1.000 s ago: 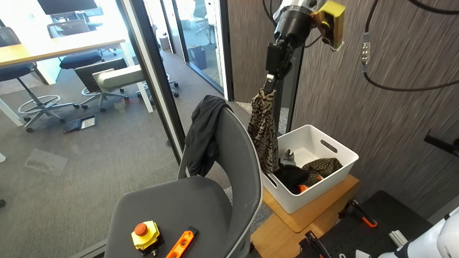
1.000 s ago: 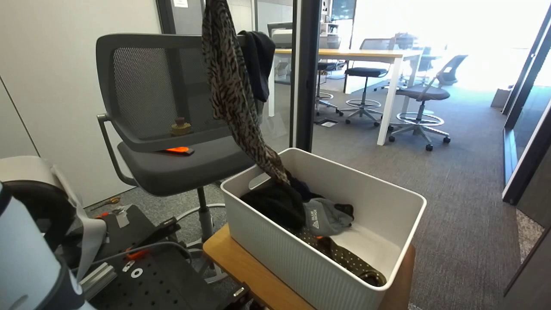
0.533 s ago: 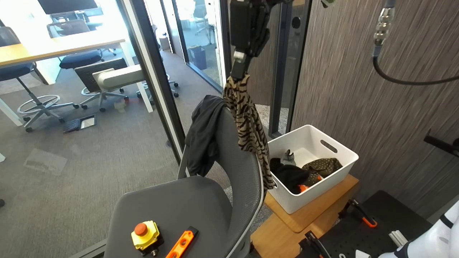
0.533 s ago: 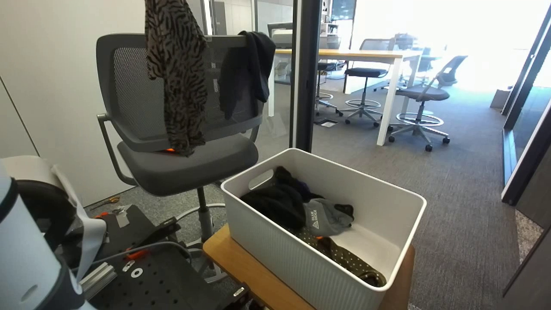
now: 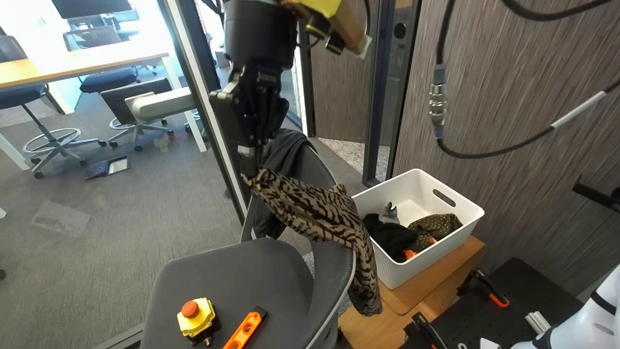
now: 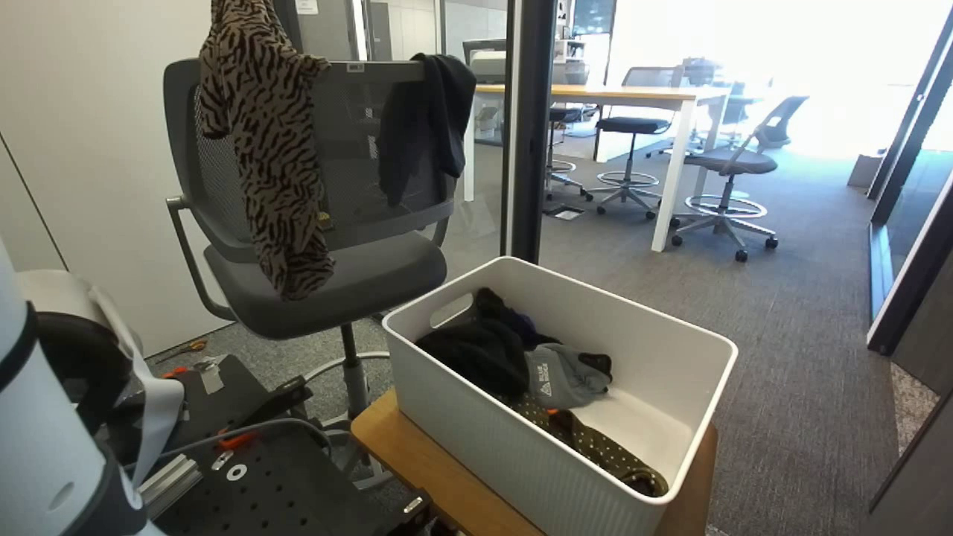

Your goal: Put the leopard print cloth on the backrest of the chair

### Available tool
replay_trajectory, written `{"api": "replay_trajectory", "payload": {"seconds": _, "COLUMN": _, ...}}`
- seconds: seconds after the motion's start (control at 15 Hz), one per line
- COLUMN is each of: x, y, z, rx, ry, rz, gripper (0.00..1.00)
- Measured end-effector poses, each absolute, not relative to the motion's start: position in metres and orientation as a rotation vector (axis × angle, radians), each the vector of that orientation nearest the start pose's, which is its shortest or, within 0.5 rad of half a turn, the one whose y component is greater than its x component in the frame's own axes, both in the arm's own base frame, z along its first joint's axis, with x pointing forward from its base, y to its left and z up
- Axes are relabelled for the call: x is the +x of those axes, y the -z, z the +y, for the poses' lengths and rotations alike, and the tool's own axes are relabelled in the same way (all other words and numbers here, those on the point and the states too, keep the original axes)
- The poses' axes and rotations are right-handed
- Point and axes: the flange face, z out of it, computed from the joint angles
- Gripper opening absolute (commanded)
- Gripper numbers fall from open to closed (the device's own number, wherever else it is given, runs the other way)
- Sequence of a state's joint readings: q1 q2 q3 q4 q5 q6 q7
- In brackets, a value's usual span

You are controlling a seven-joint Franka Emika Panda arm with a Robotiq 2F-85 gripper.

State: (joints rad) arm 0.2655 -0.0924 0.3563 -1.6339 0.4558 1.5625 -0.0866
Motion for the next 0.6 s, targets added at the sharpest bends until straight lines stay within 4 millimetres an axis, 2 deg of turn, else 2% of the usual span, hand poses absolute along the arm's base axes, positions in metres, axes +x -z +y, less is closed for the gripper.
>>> {"api": "replay_trajectory", "payload": {"seconds": 0.27, "x": 0.437, "y": -0.614, "z": 0.365, "rx": -2.545, "ry": -0.190, "rz": -0.928, "gripper": 0.01}}
{"api": "replay_trajectory", "payload": {"seconds": 0.6, "x": 0.477, "y": -0.563, "z": 0.377, "rx": -2.522, "ry": -0.316, "rz": -0.886, "gripper": 0.01}}
